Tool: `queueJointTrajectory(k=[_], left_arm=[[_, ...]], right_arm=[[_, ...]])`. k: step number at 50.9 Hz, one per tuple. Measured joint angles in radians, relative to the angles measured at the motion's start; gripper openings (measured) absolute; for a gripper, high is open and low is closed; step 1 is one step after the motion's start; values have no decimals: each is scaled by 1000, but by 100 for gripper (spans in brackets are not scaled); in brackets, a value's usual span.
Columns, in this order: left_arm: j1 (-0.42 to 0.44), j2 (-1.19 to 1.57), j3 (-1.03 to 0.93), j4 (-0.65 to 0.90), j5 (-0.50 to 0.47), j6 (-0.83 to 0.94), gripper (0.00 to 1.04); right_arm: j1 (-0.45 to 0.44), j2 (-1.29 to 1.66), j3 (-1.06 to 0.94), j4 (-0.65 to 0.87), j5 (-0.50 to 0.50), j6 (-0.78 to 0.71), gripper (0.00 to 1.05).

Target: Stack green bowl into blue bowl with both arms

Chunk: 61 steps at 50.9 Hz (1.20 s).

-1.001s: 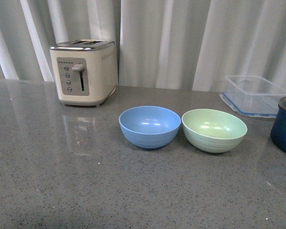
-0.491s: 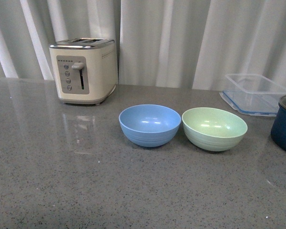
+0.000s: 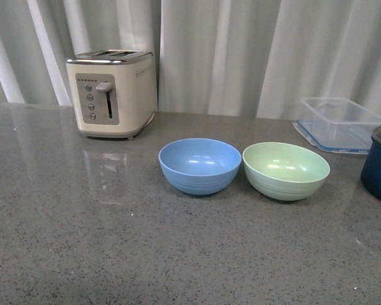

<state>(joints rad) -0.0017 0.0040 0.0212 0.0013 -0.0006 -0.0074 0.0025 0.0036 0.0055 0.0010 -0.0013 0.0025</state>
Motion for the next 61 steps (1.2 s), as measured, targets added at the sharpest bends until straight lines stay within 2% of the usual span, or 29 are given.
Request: queueJointTrajectory(k=[3, 6, 12, 16, 34, 41, 42, 45, 47, 54, 56, 61], left_arm=[[0, 0, 0, 0, 0, -1, 4], [0, 0, 0, 0, 0, 0, 11], [0, 0, 0, 0, 0, 0, 29], [0, 0, 0, 0, 0, 0, 45], [0, 0, 0, 0, 0, 0, 99], [0, 0, 0, 0, 0, 2, 98], [0, 0, 0, 0, 0, 2, 98], [0, 0, 0, 0, 0, 2, 98], [0, 0, 0, 0, 1, 2, 98], [0, 0, 0, 0, 0, 2, 98], [0, 0, 0, 0, 0, 2, 98], [0, 0, 0, 0, 1, 2, 98]], right_arm=[[0, 0, 0, 0, 0, 0, 95], [0, 0, 0, 0, 0, 0, 95], [0, 0, 0, 0, 0, 0, 95], [0, 0, 0, 0, 0, 0, 95], [0, 0, 0, 0, 0, 0, 95], [0, 0, 0, 0, 0, 0, 95], [-5, 3, 0, 2, -21, -5, 95], [-27, 67, 6, 61, -187, -46, 95], [-14, 119, 17, 90, -224, -50, 95], [63, 397, 124, 174, -182, -11, 95], [83, 514, 179, 174, -154, 19, 95], [98, 711, 249, 143, -161, 103, 95]])
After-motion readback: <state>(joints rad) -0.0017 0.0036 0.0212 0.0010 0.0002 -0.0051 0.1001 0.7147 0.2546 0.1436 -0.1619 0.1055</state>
